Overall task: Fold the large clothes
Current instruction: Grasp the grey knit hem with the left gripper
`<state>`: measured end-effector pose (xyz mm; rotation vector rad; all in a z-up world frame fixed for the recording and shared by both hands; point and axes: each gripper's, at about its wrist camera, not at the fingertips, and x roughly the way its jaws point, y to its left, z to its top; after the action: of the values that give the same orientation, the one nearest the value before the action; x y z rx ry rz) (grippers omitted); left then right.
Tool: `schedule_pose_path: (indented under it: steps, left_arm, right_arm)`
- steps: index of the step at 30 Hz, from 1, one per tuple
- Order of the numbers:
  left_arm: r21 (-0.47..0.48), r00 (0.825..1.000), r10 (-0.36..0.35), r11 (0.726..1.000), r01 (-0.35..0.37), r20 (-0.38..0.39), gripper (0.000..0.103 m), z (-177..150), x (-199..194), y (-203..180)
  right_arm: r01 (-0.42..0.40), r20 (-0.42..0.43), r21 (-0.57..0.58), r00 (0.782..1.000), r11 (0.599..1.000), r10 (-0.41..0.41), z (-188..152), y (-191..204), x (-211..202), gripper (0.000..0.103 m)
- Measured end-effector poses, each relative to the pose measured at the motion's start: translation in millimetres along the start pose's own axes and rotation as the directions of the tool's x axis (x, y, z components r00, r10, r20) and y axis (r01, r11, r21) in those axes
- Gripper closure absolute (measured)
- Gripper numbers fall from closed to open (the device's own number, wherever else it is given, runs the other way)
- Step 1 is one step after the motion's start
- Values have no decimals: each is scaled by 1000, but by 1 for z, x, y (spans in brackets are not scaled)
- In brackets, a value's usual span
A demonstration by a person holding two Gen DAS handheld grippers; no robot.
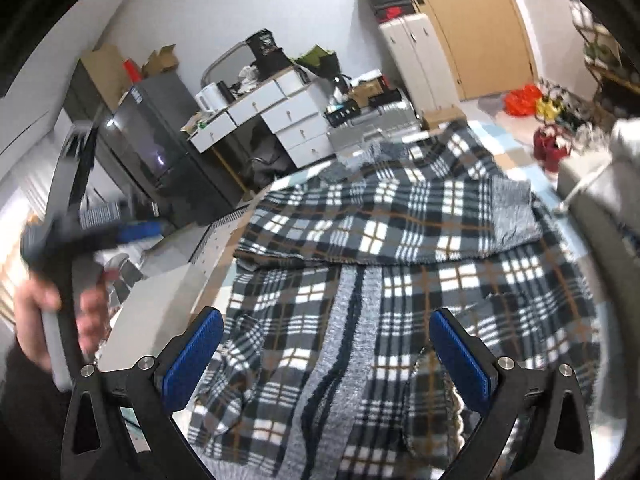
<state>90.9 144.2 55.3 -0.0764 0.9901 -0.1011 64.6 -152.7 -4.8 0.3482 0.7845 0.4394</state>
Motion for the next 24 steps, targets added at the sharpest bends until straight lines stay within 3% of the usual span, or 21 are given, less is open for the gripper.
schedule_pose_path:
  steps: [5,9,12,16,24]
  left_arm:
    - [-81,997,-1,997,-5,-73,1,54,59,8]
    - [-100,988,22,994,-38,-153,1,92,120,11]
    - [-133,985,38,989,-61,-169,1,116,159,10]
    - [-144,983,58,986,-84,-176,1,141,207,7]
    - [-147,963,63,984,-105,-262,1,164,293,4]
  right_arm:
    - [3,-59,7,998,1000,-3,-13,-20,30,0]
    - [-17,-82,-24,997,1000,15,-24,-34,31,0]
    - [-39,-105,-1,994,999,39,-31,-47,30,0]
    - [-64,-131,37,989,997,69,-34,-60,34,0]
    - [-109,-138,17,984,994,111,-33,-64,33,0]
